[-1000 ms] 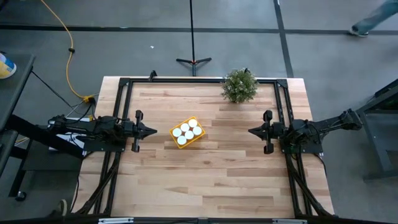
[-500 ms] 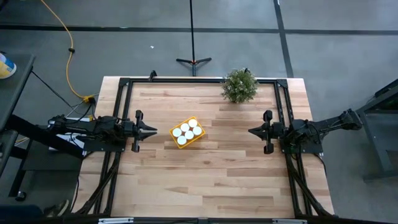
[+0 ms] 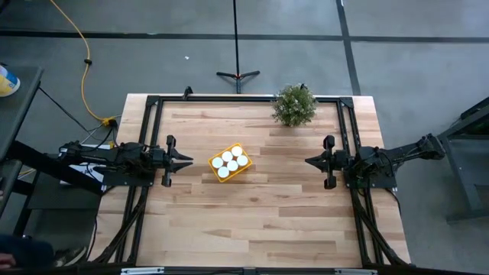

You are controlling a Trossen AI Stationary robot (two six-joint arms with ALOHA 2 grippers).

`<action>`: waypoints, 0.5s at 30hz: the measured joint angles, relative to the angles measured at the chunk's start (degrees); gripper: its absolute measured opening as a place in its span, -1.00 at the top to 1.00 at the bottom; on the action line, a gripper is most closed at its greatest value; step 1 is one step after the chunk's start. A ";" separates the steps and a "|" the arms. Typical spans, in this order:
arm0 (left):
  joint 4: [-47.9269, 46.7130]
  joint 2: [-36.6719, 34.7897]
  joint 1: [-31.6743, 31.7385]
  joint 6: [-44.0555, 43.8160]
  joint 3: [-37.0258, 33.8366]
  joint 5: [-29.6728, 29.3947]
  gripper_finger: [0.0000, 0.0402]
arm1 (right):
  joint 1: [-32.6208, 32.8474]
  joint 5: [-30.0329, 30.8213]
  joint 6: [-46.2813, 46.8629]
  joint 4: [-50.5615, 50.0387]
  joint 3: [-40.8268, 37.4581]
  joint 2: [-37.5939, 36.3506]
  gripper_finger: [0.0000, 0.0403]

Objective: Pick and place pill bottles into a basket
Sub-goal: Return to Home Position

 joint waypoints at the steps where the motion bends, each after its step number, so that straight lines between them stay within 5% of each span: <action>1: 0.00 0.00 0.00 0.00 0.00 -0.02 0.52 | 0.00 0.00 0.00 0.00 0.00 0.00 1.00; 15: 0.00 0.00 0.00 0.00 0.00 -0.07 0.53 | 0.00 0.00 0.00 0.00 0.00 0.00 1.00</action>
